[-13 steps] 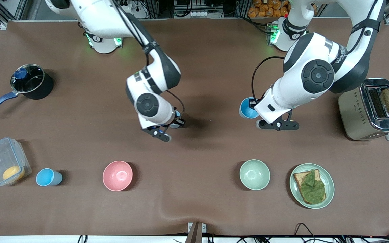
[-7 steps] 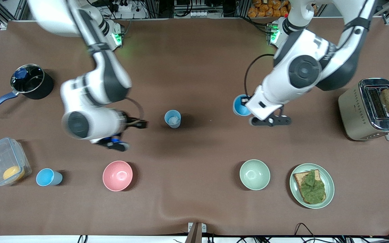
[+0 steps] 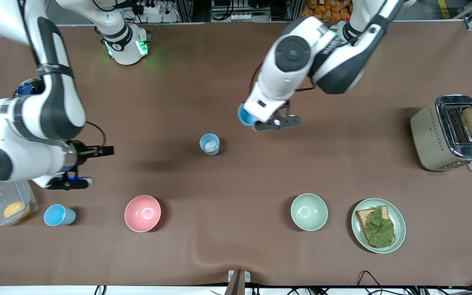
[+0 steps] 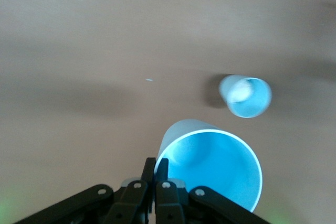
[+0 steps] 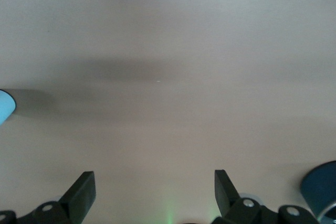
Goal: Stack blue cups with both arms
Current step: 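Withdraw the right arm while the left gripper moves above the placed cup, then lower the held cup into the placed cup and open the left gripper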
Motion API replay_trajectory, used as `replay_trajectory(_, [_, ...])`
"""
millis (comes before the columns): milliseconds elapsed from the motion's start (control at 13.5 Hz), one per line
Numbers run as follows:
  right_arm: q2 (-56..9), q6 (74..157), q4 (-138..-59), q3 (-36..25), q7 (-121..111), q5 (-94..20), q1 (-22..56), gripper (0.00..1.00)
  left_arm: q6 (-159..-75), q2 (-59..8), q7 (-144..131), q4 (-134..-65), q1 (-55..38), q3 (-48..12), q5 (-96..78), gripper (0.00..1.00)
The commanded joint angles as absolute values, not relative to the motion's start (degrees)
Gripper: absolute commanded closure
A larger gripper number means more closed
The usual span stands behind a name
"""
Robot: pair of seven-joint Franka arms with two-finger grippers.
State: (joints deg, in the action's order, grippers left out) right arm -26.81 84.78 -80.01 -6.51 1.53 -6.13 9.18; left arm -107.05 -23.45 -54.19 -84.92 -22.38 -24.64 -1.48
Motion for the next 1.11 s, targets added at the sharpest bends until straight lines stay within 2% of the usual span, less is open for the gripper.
replay_trajectory(0, [-14.63, 88.58, -90.32, -5.36, 0.36, -3.70, 6.78, 0.00, -113.18, -26.71, -56.60, -83.06, -26.96, -23.65, -1.76, 1.00])
replay_trajectory(223, [-7.05, 88.86, -92.90, -5.36, 0.88, -0.45, 5.98, 0.00, -119.95, -29.52, -56.51, -83.14, -29.78, -23.64, 1.47, 1.00])
replay_trajectory(446, [-2.65, 88.77, -92.46, -5.36, 0.97, -0.26, 3.26, 0.00, -126.80, -33.30, -57.04, -83.14, -33.04, -23.64, 8.95, 1.00])
replay_trajectory(595, [-0.89, 88.24, -92.90, -5.36, 0.79, -0.44, 2.11, 0.00, -131.55, -35.41, -56.95, -83.32, -34.01, -23.56, 11.41, 1.00])
replay_trajectory(818, [2.54, 88.16, -98.42, -5.19, 1.23, -0.44, 0.97, 0.00, -134.82, -37.70, -56.95, -83.50, -34.19, -23.64, 17.65, 1.00])
replay_trajectory(1041, [2.20, 87.46, -97.48, -5.10, 1.49, -0.53, 0.88, 0.00, -136.58, -38.58, -55.99, -83.67, -33.58, -23.64, 21.61, 1.00])
